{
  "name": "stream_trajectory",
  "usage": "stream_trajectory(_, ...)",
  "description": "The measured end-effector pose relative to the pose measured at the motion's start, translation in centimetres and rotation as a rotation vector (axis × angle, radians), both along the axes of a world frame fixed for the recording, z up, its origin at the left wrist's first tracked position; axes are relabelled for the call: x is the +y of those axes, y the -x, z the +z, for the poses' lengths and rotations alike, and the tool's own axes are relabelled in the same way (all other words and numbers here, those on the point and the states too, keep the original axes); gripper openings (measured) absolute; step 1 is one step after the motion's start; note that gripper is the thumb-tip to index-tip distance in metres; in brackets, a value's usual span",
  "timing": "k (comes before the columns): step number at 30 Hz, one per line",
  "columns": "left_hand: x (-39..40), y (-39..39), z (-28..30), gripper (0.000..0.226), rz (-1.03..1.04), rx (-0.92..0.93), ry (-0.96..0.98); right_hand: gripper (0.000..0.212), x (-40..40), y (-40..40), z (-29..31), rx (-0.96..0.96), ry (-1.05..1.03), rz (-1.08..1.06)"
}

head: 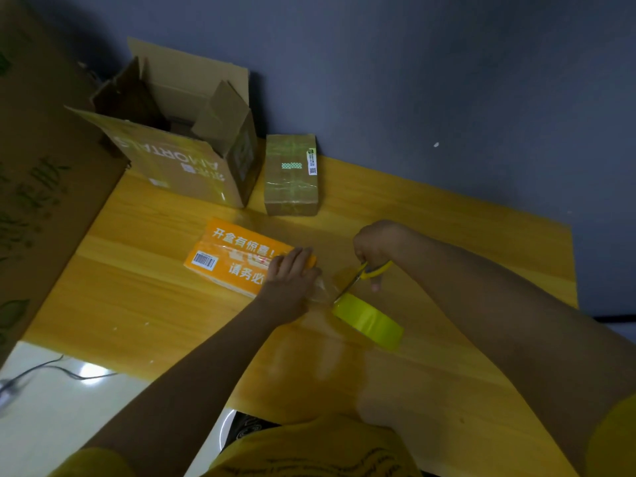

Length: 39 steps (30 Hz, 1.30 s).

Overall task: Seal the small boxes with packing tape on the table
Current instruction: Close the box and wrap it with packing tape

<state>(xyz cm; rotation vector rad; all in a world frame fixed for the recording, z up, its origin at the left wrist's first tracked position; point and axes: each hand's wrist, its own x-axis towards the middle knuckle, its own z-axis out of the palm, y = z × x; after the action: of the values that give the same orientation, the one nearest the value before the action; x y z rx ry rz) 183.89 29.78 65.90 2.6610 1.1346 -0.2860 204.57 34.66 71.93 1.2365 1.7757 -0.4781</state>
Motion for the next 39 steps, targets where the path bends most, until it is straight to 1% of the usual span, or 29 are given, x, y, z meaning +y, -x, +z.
stream_trajectory(2,-0.1,-0.5,0.2,0.078,0.021,0.011,0.015,0.030,-0.3,-0.5,-0.7,-0.022,0.002,0.044)
stream_trajectory(3,-0.1,-0.9,0.3,0.075,0.041,-0.018,0.048,0.030,-0.4,-0.6,-0.6,-0.008,-0.008,0.054)
stream_trajectory(4,-0.1,-1.2,0.4,0.072,0.063,-0.008,0.110,0.029,-0.5,-0.7,-0.5,0.008,-0.028,0.070)
stream_trajectory(6,0.3,-1.9,0.6,0.058,0.080,-0.030,0.136,0.025,-0.5,-0.9,-0.3,0.040,-0.068,0.084)
stream_trajectory(8,0.9,-2.9,0.3,0.043,0.046,-0.045,0.135,0.020,-0.4,-1.1,-0.3,0.040,-0.086,0.107)
stream_trajectory(10,1.6,-3.8,0.5,0.030,-0.054,-0.003,0.185,0.017,-0.5,-1.2,-0.6,0.050,-0.098,0.101)
stream_trajectory(12,2.1,-4.3,0.5,0.018,-0.103,0.034,0.212,0.022,-0.6,-1.6,-0.9,0.047,-0.105,0.070)
stream_trajectory(14,2.4,-4.3,0.6,0.016,-0.067,-0.016,0.253,0.023,-0.8,-2.0,-0.8,0.034,-0.097,0.033)
stream_trajectory(15,2.6,-4.2,0.6,0.017,-0.044,-0.046,0.263,0.027,-1.0,-2.3,-0.7,0.037,-0.093,0.018)
stream_trajectory(17,2.9,-3.9,0.6,0.017,-0.012,-0.085,0.281,0.045,-1.4,-2.9,-0.7,0.036,-0.097,-0.022)
stream_trajectory(20,3.3,-3.4,0.7,0.016,-0.006,-0.092,0.301,0.053,-2.1,-3.7,-0.6,0.040,-0.144,-0.161)
stream_trajectory(21,3.3,-3.4,0.7,0.016,-0.013,-0.084,0.297,0.052,-2.3,-4.0,-0.5,0.028,-0.154,-0.244)
stream_trajectory(23,3.0,-3.5,0.8,0.016,-0.018,-0.078,0.288,0.042,-3.0,-4.5,-0.6,0.006,-0.166,-0.435)
stream_trajectory(26,2.6,-3.8,0.8,0.015,0.009,-0.105,0.304,0.034,-5.5,-5.4,-2.4,-0.024,-0.218,-0.712)
stream_trajectory(28,2.5,-3.9,0.9,0.015,0.032,-0.119,0.332,0.028,-7.7,-5.8,-4.4,-0.012,-0.320,-0.796)
stream_trajectory(30,2.4,-3.8,1.0,0.014,0.032,-0.110,0.357,0.032,-9.4,-5.5,-6.0,0.011,-0.385,-0.863)
stream_trajectory(32,2.2,-3.7,0.9,0.014,0.041,-0.113,0.368,0.033,-10.5,-5.4,-7.0,0.075,-0.378,-0.922)
stream_trajectory(34,2.1,-3.4,0.5,0.019,0.070,-0.148,0.361,0.028,-10.6,-5.1,-7.3,0.152,-0.388,-0.925)
stream_trajectory(35,2.1,-3.3,0.4,0.021,0.085,-0.166,0.362,0.024,-10.4,-4.9,-7.2,0.194,-0.446,-0.915)
stream_trajectory(36,2.1,-3.2,0.4,0.020,0.094,-0.176,0.376,0.022,-10.2,-4.4,-7.0,0.275,-0.543,-0.938)
stream_trajectory(37,2.2,-3.2,0.3,0.019,0.100,-0.180,0.396,0.022,-10.1,-3.6,-6.6,0.426,-0.661,-1.001)
stream_trajectory(38,2.3,-3.1,0.4,0.019,0.112,-0.180,0.418,0.024,-10.2,-2.3,-5.8,0.630,-0.755,-1.089)
stream_trajectory(39,2.4,-3.1,0.6,0.020,0.126,-0.185,0.442,0.029,-10.2,-0.6,-5.0,0.843,-0.784,-1.196)
